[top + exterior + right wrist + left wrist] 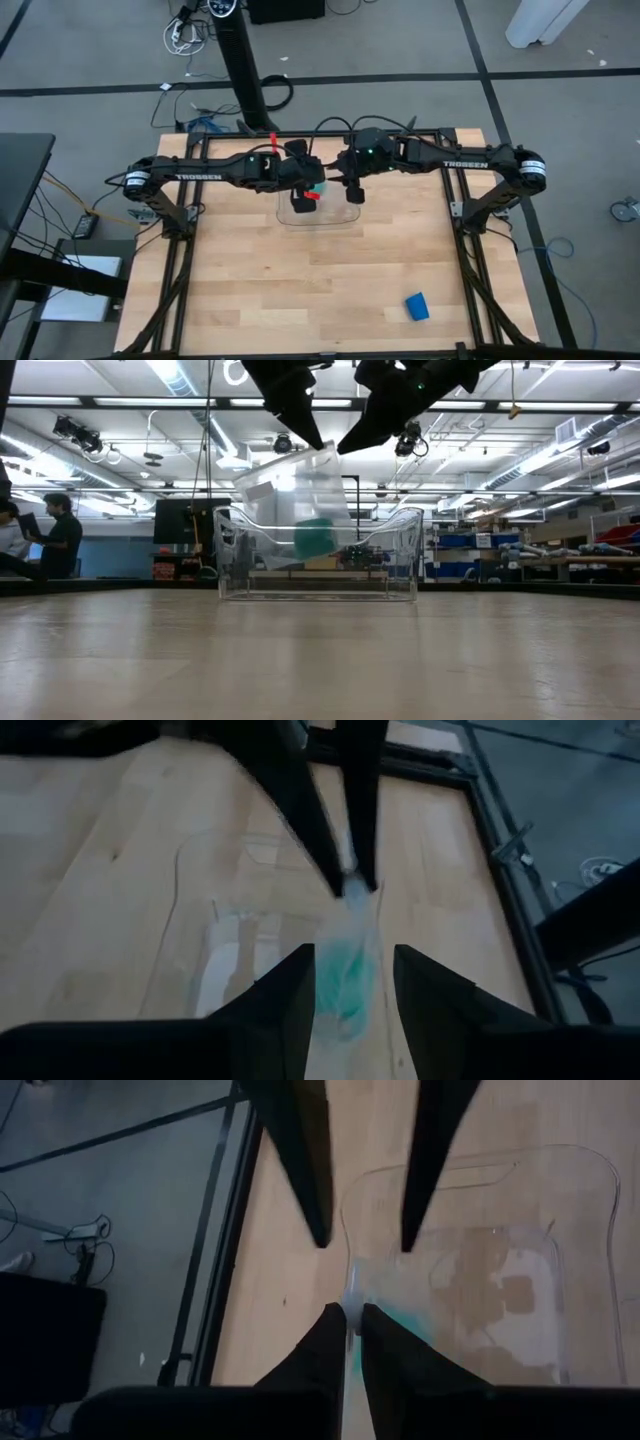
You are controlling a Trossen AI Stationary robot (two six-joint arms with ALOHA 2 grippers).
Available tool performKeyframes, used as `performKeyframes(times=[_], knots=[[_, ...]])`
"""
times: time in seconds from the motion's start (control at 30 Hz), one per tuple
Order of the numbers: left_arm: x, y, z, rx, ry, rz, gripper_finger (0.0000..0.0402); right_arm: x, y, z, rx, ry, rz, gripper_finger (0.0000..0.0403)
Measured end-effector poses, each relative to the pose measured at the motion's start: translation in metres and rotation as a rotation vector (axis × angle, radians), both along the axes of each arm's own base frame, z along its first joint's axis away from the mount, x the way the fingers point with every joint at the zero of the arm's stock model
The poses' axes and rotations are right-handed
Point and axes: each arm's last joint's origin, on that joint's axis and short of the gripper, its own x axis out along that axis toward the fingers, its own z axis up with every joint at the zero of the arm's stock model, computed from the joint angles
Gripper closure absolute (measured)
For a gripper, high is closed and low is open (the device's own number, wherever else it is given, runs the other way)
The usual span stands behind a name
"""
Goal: Roll bandage
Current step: Open the transparent zip bag
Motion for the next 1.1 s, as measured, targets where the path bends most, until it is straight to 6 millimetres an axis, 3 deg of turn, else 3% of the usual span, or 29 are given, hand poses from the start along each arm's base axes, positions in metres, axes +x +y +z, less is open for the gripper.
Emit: performKeyframes(times=[0.27,0.5,0.6,0.8,1.1], knots=[[0.003,-0.001,0.003,0.001,-0.040,-0.002,0.0370,0.002,0.001,0.001,0.030,-0.022,0.037,0.0273],[0.007,-0.006,0.006,0.004,-0.085,-0.031,0.0369,0.013,-0.002,-0.012,0.025,-0.012,0.039,0.0288],[0.007,-0.007,0.006,0.000,-0.085,-0.038,0.0369,0.016,-0.004,-0.015,0.006,-0.014,0.045,0.0309],[0.006,-0.007,0.005,-0.006,-0.075,-0.043,0.0369,0.016,-0.006,-0.014,-0.011,-0.019,0.052,0.0393],[0.004,-0.007,0.003,-0.018,-0.043,-0.037,0.0374,0.015,-0.006,-0.013,-0.017,-0.022,0.056,0.0401]])
